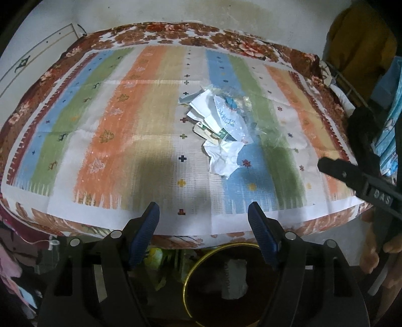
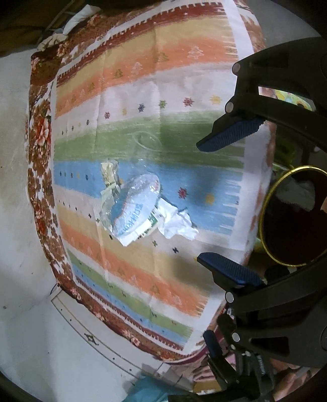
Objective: Collect trash
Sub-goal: 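Move both tools back toward the remaining trash on the sheet, then grasp the white tissue with left tool while right grasps the printed clear bag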
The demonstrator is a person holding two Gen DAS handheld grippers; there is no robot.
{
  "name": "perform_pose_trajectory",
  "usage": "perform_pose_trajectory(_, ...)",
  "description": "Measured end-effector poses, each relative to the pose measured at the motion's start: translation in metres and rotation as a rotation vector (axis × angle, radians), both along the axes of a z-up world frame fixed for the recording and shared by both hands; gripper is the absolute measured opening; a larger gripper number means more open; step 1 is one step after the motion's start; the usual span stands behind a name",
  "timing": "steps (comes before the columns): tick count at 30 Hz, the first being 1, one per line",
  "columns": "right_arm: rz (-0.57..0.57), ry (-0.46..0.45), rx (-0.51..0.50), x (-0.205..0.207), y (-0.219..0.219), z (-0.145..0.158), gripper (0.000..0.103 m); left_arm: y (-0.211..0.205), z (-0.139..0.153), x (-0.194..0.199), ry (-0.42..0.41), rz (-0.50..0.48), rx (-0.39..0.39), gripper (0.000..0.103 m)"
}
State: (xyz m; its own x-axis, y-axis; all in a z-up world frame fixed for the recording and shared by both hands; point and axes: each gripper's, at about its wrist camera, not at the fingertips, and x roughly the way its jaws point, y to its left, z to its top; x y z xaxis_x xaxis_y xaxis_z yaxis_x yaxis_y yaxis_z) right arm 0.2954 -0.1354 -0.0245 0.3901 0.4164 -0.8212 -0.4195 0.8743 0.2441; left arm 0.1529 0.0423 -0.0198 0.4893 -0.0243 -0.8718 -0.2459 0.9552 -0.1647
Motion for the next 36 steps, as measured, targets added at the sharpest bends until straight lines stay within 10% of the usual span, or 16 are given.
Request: perform_pose_trajectory(36, 0.033, -0.024, -0.053, 0.128, 0.083, -0.062, 0.077, 0.003, -0.088, 0.101, 0.186, 0.052, -0.058, 0.073)
